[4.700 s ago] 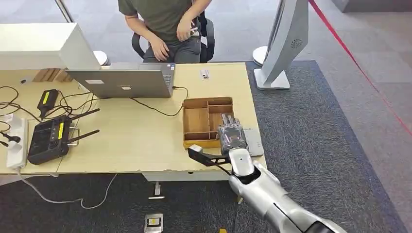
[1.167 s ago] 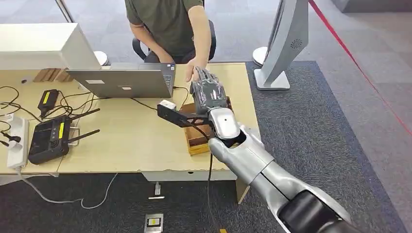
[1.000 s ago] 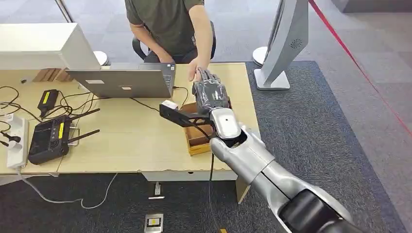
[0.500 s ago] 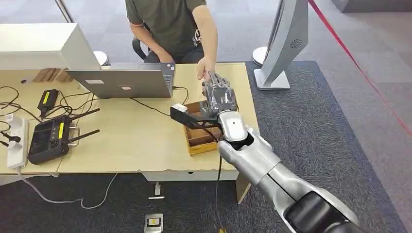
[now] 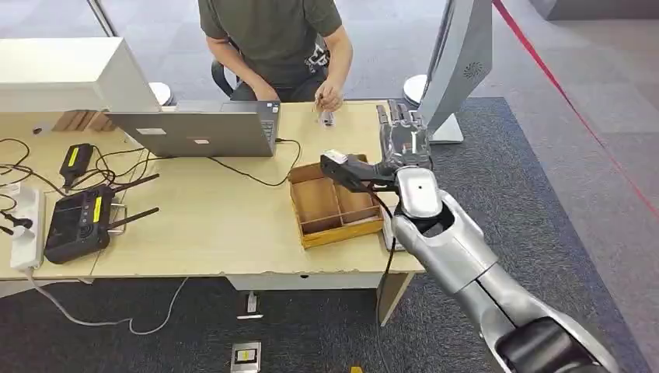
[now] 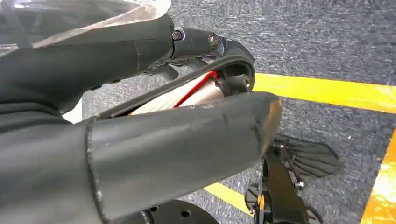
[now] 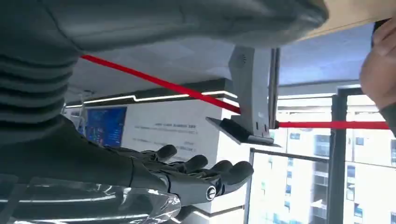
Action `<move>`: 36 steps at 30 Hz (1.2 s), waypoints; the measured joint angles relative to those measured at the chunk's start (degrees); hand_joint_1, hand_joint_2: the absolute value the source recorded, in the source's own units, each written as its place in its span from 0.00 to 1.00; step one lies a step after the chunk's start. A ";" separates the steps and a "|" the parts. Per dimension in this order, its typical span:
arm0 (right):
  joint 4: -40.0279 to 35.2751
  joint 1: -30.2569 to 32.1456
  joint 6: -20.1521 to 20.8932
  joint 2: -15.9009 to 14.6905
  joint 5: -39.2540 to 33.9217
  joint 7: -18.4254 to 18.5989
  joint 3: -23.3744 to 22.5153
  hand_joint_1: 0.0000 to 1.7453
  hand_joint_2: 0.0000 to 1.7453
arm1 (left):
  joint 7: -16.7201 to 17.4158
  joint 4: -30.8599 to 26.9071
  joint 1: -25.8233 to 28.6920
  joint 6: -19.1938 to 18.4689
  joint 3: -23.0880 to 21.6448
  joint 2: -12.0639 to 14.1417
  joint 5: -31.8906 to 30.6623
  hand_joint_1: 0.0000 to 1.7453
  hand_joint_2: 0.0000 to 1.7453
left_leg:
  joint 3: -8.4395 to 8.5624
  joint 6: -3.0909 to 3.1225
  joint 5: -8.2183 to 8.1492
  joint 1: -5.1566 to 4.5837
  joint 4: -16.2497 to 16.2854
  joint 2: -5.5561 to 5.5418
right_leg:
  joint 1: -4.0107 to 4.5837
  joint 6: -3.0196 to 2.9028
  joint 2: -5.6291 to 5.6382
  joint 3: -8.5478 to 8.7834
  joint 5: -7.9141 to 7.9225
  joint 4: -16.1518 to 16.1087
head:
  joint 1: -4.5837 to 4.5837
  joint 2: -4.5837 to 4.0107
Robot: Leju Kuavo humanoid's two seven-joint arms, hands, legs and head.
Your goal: Pass the card to the sensor for recognition and then transmit it.
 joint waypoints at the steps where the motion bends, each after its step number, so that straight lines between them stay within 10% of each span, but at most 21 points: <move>1: -1.50 0.42 1.41 -1.02 0.13 0.80 -0.69 0.00 0.00 | -0.37 0.00 0.02 -0.13 0.00 0.07 -0.26 0.00 0.00 | -0.01 0.00 0.00 0.00 0.00 0.00 | 0.00 0.00 0.00 0.01 0.00 0.00 | 0.02 0.00; 8: -10.51 8.83 5.46 -10.10 -1.51 2.07 -7.85 0.00 0.00 | -1.09 0.00 0.11 -0.52 0.00 0.50 0.24 0.00 0.00 | 0.02 0.06 -0.04 0.00 0.01 -0.08 | 0.00 0.03 -0.10 0.14 -0.01 -0.12 | 0.04 0.00; 21: -14.59 32.69 -2.46 -20.96 -9.93 -0.51 -29.45 0.00 0.00 | -1.73 0.04 -0.02 1.73 1.14 0.61 2.60 0.00 0.00 | 0.01 0.12 -0.18 0.00 -0.01 -0.08 | 0.00 0.14 -0.09 0.17 -0.10 -0.23 | 0.04 0.00; 22: -14.51 34.34 -3.86 -21.11 -11.04 -0.95 -31.11 0.00 0.00 | -2.05 0.04 0.01 1.97 1.29 0.57 2.65 0.00 1.00 | -0.02 0.12 -0.18 0.01 -0.01 -0.13 | 0.00 0.14 -0.14 0.19 -0.10 -0.23 | 0.07 0.00; 36: 13.16 43.88 -27.13 -14.14 -29.97 -28.55 -49.02 0.00 0.00 | -3.43 0.04 -0.02 4.81 1.68 0.31 2.45 0.00 1.00 | 0.00 0.11 -0.26 0.02 -0.04 -0.04 | 0.01 0.08 -0.06 0.10 -0.15 -0.23 | 0.00 0.00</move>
